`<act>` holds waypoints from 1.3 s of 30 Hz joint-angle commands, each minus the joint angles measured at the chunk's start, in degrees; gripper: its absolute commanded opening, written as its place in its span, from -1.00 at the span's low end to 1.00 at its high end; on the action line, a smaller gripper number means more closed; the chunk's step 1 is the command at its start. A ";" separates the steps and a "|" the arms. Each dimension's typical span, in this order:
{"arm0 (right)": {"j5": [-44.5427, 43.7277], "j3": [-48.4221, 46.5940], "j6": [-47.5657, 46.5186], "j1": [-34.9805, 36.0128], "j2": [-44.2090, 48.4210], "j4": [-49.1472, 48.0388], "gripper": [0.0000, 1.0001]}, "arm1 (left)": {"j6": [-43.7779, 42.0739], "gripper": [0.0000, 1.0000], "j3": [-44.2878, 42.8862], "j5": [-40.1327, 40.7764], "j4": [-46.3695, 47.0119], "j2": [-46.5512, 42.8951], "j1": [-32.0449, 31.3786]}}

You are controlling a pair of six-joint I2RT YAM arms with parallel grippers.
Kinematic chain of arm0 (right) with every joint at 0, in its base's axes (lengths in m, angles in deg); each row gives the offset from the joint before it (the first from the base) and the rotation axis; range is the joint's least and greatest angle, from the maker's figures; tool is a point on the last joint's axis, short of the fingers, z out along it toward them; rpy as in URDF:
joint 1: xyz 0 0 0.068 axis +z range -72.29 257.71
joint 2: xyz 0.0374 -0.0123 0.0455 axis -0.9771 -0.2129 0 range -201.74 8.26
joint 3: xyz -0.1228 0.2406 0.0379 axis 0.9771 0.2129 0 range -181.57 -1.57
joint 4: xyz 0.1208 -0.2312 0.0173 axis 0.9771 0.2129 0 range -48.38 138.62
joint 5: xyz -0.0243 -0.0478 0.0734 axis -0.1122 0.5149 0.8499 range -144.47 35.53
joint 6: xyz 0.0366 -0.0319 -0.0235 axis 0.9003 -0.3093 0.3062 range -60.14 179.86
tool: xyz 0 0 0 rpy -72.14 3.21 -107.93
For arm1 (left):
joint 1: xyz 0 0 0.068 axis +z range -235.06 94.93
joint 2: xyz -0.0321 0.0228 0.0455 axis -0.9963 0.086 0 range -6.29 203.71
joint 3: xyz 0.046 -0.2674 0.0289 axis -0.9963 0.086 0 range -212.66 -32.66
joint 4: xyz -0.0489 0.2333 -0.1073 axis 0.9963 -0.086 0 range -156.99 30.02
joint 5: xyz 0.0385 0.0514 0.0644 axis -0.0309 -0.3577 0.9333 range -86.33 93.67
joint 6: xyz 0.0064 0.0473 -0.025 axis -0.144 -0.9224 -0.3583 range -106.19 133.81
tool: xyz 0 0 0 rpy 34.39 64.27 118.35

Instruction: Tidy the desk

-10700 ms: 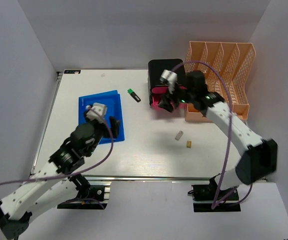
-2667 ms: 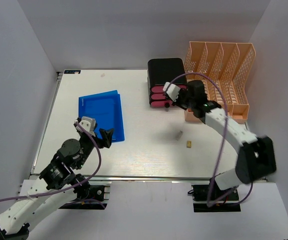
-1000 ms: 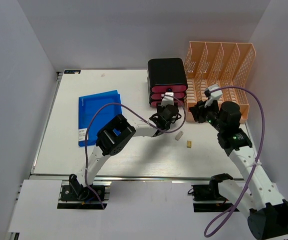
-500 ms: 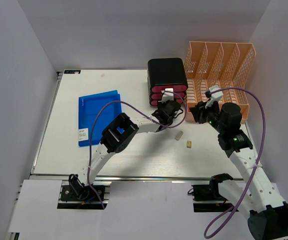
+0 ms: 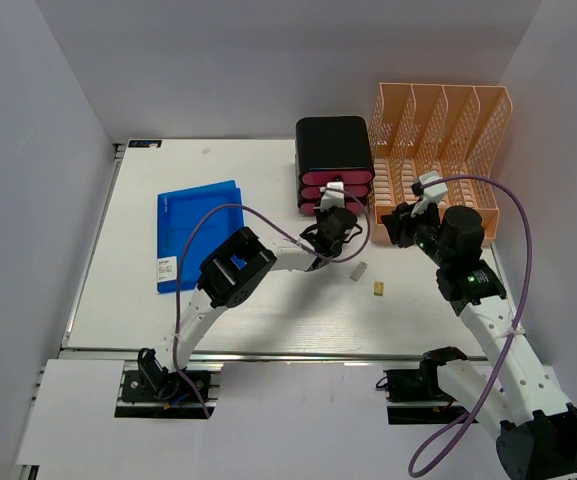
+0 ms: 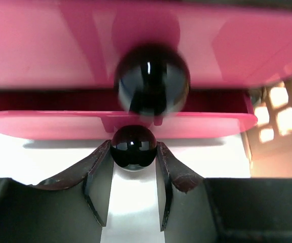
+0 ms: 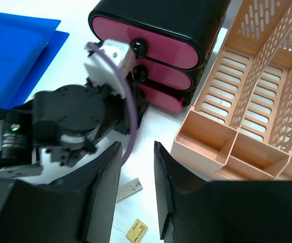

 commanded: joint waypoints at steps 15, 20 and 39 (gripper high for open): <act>-0.57 1.33 -1.40 -0.02 -0.42 -3.04 -0.25 | 0.65 -0.44 19.73 -5.59 2.47 -15.85 -4.57; -0.57 1.94 -2.19 -0.11 -0.77 -3.05 -0.13 | 1.62 0.39 19.11 -5.15 1.15 -16.89 -5.10; 22.49 2.12 -13.87 -2.22 -3.21 3.09 0.41 | 1.89 0.04 46.18 -24.39 -20.86 -67.12 -3.96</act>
